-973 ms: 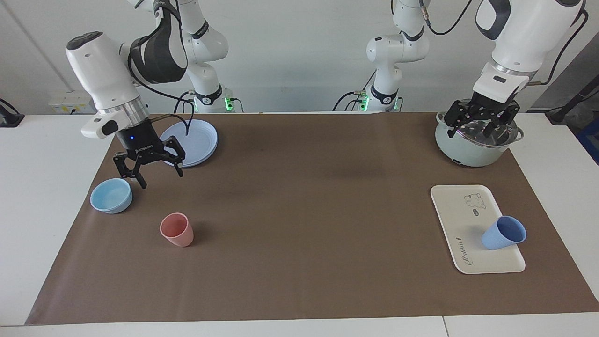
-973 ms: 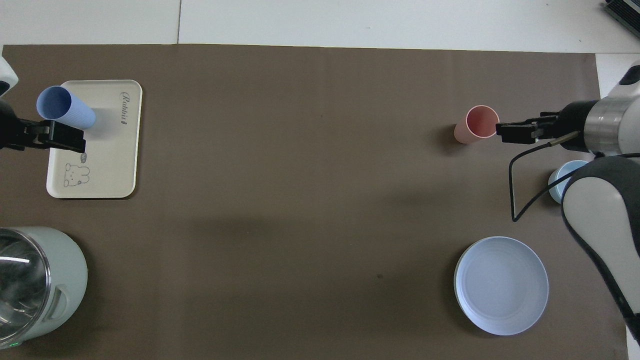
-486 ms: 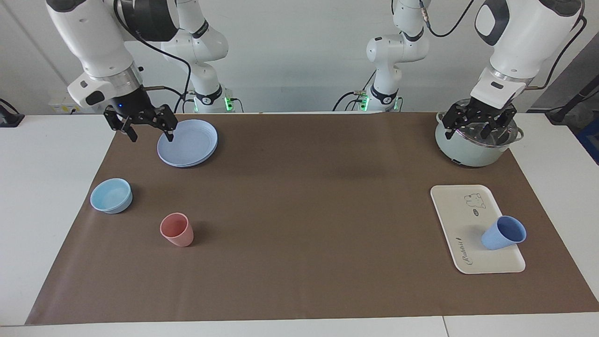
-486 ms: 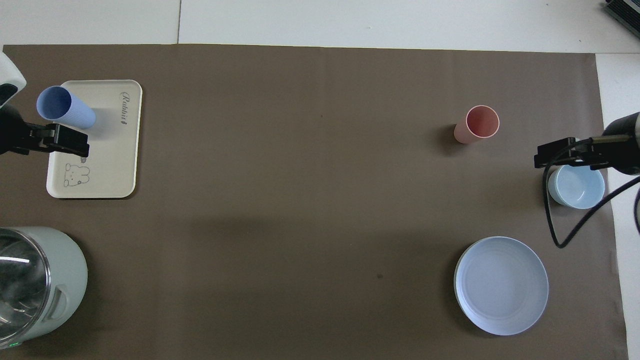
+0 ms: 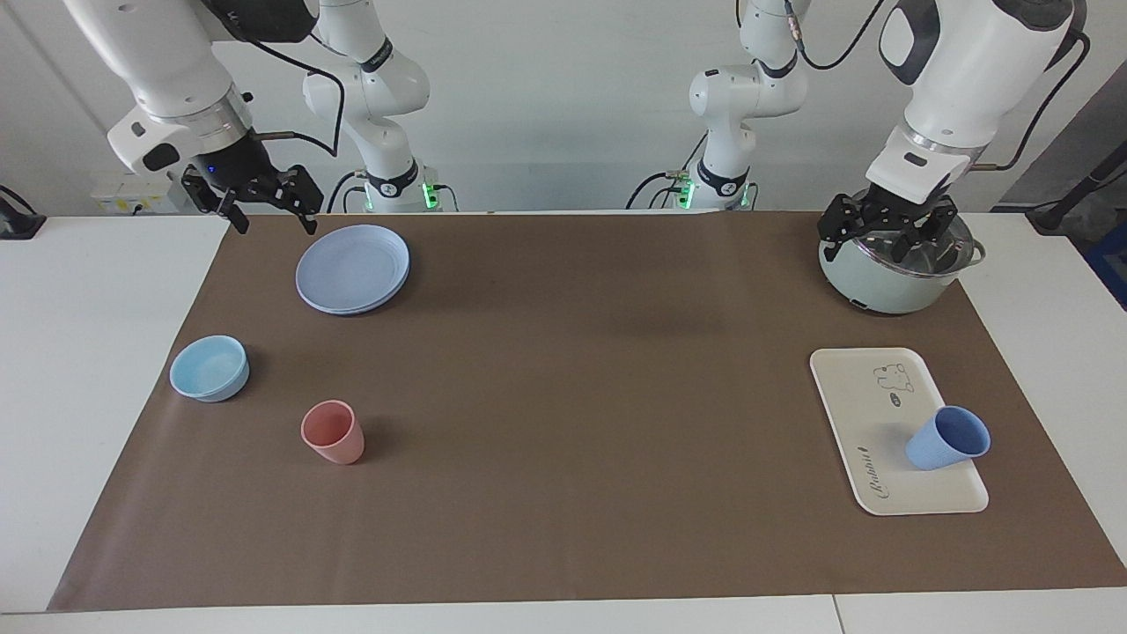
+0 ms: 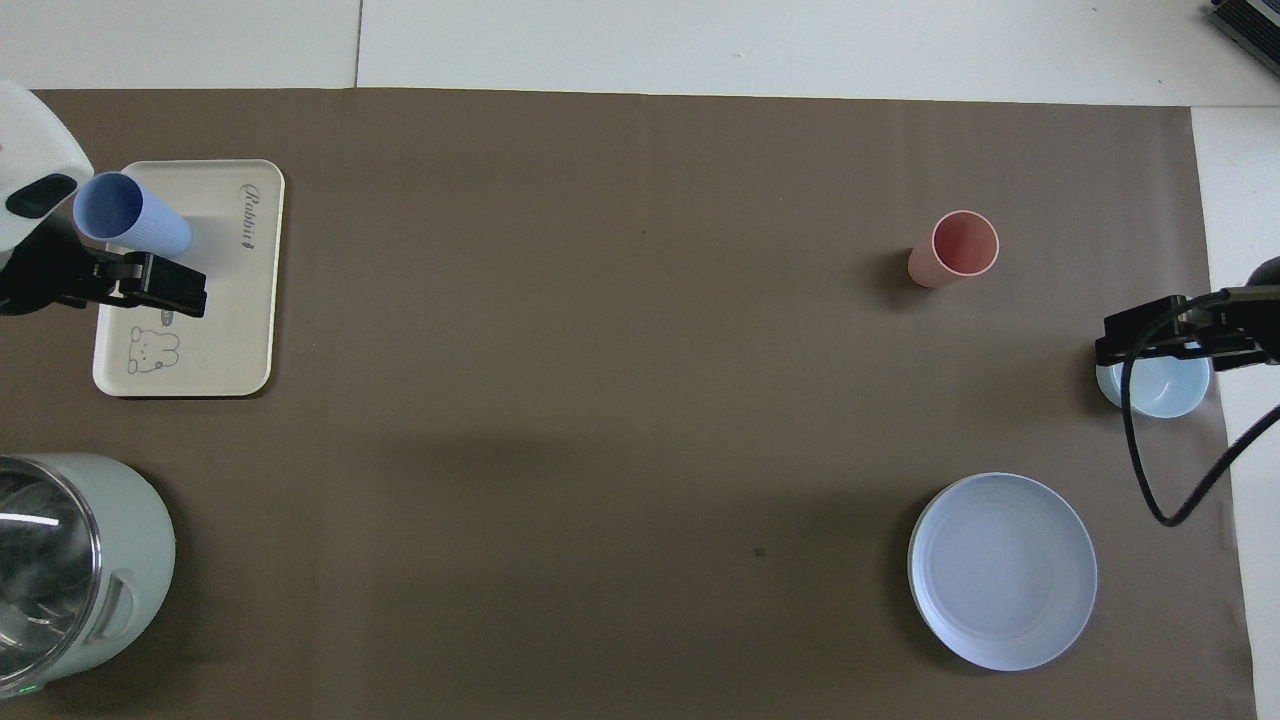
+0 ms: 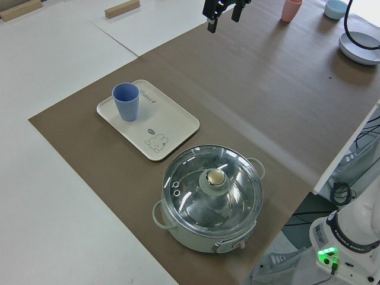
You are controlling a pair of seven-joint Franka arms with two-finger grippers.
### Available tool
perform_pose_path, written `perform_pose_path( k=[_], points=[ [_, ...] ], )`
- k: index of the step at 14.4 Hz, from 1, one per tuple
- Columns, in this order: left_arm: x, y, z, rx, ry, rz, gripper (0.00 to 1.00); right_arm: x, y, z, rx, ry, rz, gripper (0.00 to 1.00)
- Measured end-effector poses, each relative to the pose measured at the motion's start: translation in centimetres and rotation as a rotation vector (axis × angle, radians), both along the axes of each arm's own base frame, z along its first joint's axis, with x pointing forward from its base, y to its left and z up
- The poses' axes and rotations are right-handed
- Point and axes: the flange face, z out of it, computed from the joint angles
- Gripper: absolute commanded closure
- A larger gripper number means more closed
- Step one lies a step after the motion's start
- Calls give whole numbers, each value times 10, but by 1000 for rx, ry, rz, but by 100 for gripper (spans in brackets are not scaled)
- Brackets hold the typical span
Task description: Place cup on tray
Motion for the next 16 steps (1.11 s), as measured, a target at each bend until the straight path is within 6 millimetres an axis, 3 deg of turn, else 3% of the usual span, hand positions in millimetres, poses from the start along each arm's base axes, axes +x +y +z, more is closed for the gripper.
perform_pose_path(
  k=[9,16],
  points=[
    [-1,0,-3,1,8,-1,0,0,0,0,0,0,0,0],
    [-11,0,8,4,11,1,0,2,-1,0,-1,-13,-2,0]
  ],
)
